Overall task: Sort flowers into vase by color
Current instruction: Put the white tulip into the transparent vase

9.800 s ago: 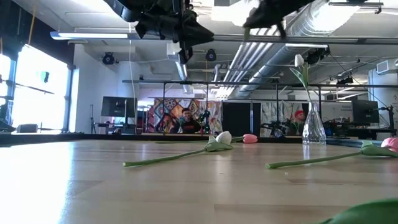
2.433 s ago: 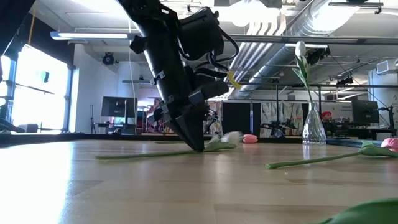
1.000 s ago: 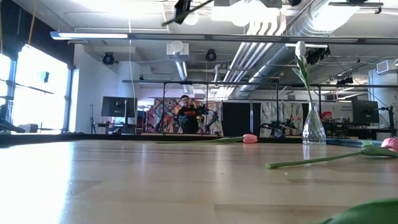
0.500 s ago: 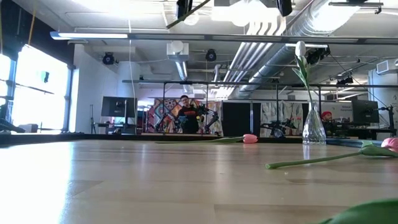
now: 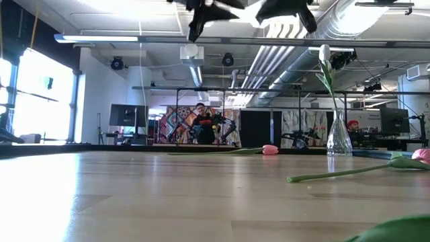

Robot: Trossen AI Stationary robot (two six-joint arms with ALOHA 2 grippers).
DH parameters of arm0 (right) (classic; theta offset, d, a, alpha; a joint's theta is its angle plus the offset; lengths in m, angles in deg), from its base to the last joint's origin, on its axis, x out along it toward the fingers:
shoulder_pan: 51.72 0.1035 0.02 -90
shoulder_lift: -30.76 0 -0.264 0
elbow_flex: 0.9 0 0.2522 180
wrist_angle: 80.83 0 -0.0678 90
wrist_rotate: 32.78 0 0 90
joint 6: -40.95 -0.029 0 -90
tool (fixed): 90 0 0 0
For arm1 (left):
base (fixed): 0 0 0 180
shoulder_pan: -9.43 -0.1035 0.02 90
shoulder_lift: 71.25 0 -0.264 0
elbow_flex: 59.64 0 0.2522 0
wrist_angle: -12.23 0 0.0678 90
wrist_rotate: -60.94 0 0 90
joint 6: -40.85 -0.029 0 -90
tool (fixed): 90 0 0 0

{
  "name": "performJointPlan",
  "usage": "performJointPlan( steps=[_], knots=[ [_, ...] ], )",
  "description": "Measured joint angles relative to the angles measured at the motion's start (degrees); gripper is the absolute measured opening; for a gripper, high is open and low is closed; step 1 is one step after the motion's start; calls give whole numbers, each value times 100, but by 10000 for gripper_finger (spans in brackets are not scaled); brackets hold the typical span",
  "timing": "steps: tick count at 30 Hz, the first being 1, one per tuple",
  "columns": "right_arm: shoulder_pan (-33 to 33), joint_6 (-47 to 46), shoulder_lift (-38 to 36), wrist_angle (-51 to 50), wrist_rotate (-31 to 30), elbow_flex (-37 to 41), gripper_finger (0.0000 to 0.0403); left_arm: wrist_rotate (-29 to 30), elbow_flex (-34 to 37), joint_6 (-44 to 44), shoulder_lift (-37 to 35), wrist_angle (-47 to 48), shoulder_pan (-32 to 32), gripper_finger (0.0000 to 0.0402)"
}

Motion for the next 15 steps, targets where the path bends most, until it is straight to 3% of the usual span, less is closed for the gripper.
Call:
performJointPlan(
  steps=[6,15],
  knots=[
    [-474,71,2,-2035,-471,-829,3,-299,0,-756,0,369,-705,114],
    [-1364,-41,0,-4328,-1287,-2027,1,-824,0,-1541,18,355,-1733,117]
  ],
)
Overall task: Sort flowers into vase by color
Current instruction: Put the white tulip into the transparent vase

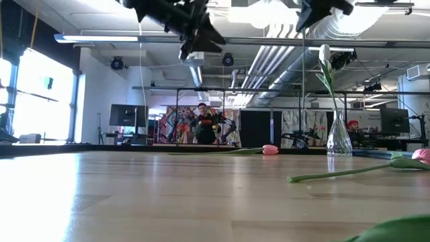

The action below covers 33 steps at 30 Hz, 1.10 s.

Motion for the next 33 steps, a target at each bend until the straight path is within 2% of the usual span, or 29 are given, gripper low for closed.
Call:
performJointPlan(
  steps=[9,17,25,33],
  knots=[
    [-1022,133,0,-944,-294,-742,0,-152,2,-309,114,3,-549,117],
    [-1797,146,-222,-1256,-466,-828,0,-129,2,-465,139,-30,-712,117],
    [-2480,169,-313,-1104,-979,-805,0,-128,2,-701,139,-65,-909,117],
    [-2900,575,-284,-310,-931,-376,0,-304,2,-840,141,-236,-1130,117]
  ],
)
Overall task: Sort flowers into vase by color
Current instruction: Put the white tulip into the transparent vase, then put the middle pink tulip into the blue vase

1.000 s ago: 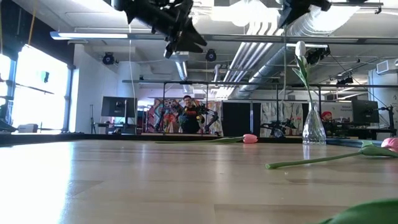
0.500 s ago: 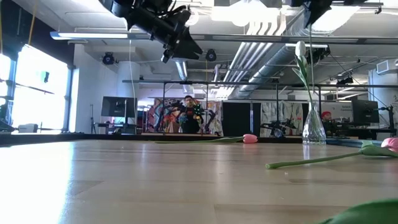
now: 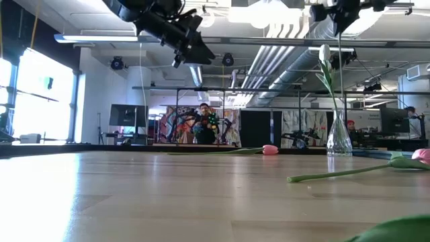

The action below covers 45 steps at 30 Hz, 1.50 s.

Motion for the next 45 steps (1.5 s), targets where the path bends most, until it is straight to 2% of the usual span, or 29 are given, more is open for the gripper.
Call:
performJointPlan(
  steps=[7,13,17,21,26,33,37,41,45],
  knots=[
    [-224,314,2,771,237,384,0,-218,0,-16,4,-20,-183,117],
    [-389,234,4,919,626,829,1,-223,0,-25,4,38,-254,117],
    [-474,93,5,915,891,962,16,-223,0,-76,4,44,-254,117],
    [-474,73,-7,921,938,959,58,-216,0,-79,4,68,-256,117],
    [-474,67,-52,879,1056,843,141,-185,0,-239,4,249,-261,117],
    [-474,-167,-50,828,850,487,242,-151,0,-268,4,643,-264,117],
    [-423,-171,-56,776,1006,156,269,-147,0,-317,4,838,-243,117],
    [-244,-178,-57,596,1360,-249,274,-112,0,-464,4,877,-243,117],
    [43,-147,-88,512,2052,-659,275,-105,0,-460,4,996,-241,117]
  ],
)
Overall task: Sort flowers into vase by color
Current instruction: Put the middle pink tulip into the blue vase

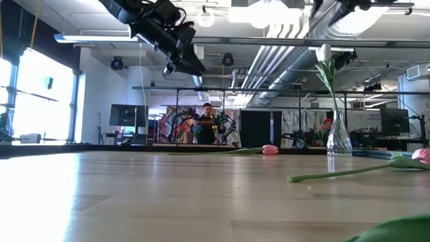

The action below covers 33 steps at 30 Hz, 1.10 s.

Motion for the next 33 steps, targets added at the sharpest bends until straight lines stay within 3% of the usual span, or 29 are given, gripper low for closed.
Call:
performJointPlan(
  steps=[5,8,16,27,33],
  knots=[
    [564,237,-107,-20,1284,-220,275,4,0,47,0,129,55,117],
    [1118,-26,-161,-104,1637,-143,275,3,0,110,0,121,144,117],
    [2630,-1256,-151,-279,1386,599,275,823,0,438,0,126,449,117],
    [4460,-3103,-150,-165,903,1686,275,1043,0,794,0,170,911,117],
    [5314,-4003,-149,272,803,2211,275,1071,0,1428,0,277,1248,117]
  ],
)
